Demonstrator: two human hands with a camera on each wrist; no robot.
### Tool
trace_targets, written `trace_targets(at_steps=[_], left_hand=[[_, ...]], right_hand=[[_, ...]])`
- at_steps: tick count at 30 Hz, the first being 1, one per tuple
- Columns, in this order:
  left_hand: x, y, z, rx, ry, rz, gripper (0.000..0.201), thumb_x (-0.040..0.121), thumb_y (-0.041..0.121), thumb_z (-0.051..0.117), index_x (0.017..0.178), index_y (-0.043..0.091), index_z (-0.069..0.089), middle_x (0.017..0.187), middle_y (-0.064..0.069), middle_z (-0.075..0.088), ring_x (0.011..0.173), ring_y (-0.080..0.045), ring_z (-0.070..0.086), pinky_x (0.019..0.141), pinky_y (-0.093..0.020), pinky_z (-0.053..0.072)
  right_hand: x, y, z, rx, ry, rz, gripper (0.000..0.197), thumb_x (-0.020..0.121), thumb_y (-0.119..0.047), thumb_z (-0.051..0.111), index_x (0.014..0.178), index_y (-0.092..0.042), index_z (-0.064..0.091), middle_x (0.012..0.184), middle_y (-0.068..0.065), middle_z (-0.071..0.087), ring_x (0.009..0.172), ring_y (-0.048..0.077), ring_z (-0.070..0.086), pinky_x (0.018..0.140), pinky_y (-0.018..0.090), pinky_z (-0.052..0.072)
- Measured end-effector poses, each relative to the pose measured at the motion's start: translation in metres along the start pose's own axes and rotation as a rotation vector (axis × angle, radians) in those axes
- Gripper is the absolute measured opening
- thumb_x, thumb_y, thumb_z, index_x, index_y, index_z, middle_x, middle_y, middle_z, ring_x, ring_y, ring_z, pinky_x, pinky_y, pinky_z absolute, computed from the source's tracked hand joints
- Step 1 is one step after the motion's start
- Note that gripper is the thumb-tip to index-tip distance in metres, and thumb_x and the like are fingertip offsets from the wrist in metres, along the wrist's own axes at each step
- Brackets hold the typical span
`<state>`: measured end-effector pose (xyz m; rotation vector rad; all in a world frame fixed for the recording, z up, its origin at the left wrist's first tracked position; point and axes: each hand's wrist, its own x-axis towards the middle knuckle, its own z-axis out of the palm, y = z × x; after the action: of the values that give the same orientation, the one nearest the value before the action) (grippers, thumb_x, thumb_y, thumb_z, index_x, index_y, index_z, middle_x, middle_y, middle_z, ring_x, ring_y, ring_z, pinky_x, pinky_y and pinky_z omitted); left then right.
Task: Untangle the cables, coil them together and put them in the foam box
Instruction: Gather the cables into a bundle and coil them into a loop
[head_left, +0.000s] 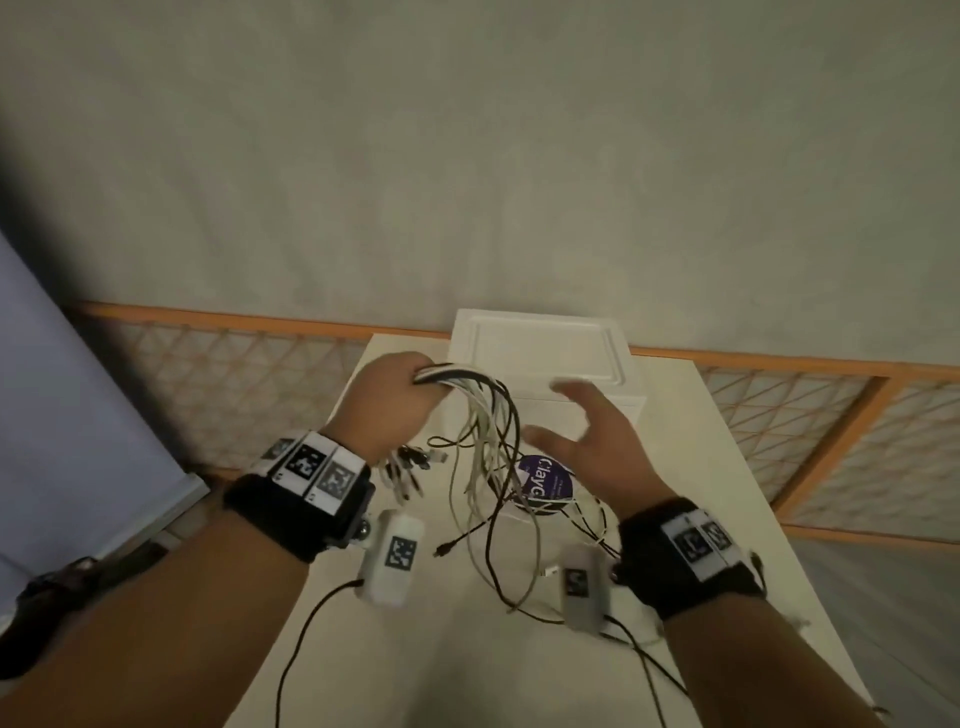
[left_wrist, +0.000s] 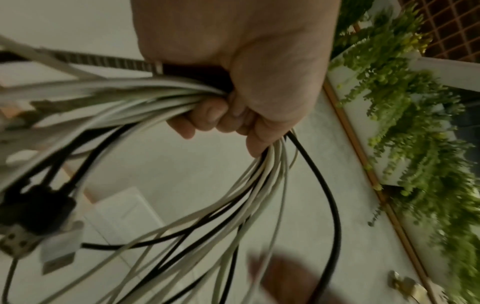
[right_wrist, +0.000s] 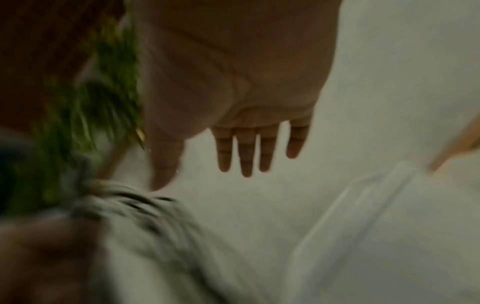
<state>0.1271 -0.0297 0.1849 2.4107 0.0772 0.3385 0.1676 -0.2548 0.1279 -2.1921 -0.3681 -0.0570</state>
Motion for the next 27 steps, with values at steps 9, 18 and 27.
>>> trace_targets(at_steps=[9,18,27], left_hand=[[-0.011,0.003,0.003,-0.152,-0.067,-0.062,0.032,0.089,0.026,0.061,0.062,0.012,0.053,0.061,-0.005,0.051,0.066,-0.031,0.058,0.069,-0.046,0.049],[-0.017,-0.005,0.004,-0.484,0.007,-0.184,0.023,0.081,0.022,0.064,0.069,0.004,0.058,0.045,0.0,0.051,0.047,-0.02,0.054,0.067,-0.044,0.049],[-0.015,-0.013,-0.022,-0.01,-0.311,-0.023,0.096,0.066,0.035,0.086,0.145,0.033,0.03,0.133,0.024,0.034,0.124,0.001,0.031,0.1,-0.023,0.03]], right_hand=[[0.011,-0.042,0.011,0.964,-0.532,0.037,0.067,0.071,-0.033,0.063,0.126,0.003,0.05,0.111,0.023,0.062,0.097,0.033,0.062,0.091,0.049,0.041],[0.002,-0.035,0.028,0.315,-0.316,-0.039,0.01,0.083,-0.019,0.068,0.088,-0.01,0.065,0.071,0.002,0.068,0.065,0.011,0.065,0.071,0.025,0.051],[0.007,-0.033,0.017,0.175,-0.111,-0.107,0.021,0.091,-0.024,0.056,0.082,-0.006,0.05,0.059,-0.004,0.044,0.051,0.006,0.04,0.056,0.024,0.036]])
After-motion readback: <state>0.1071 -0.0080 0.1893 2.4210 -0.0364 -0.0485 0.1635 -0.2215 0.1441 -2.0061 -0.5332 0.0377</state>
